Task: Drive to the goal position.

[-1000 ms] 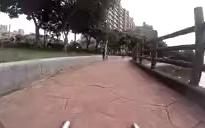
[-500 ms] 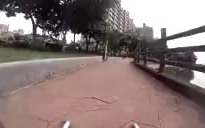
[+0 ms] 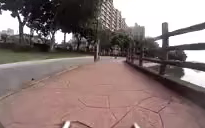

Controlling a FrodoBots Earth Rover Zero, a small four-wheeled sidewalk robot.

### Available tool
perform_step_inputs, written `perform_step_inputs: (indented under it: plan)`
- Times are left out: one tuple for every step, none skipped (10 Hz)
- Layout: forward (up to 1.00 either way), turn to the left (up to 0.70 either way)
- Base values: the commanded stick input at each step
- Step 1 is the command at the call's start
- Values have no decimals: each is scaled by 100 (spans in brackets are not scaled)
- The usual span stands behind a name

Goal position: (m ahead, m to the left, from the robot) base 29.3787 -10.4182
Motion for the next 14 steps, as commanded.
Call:
perform_step_inputs:
  plan:
    - [100,0]
    - [100,0]
    - [100,0]
    - [100,0]
    - [100,0]
    - [100,0]
    - [100,0]
    - [100,0]
    - [100,-2]
    - [100,-7]
    - [100,-21]
    - [100,-40]
    - [100,-40]
    - [100,-39]
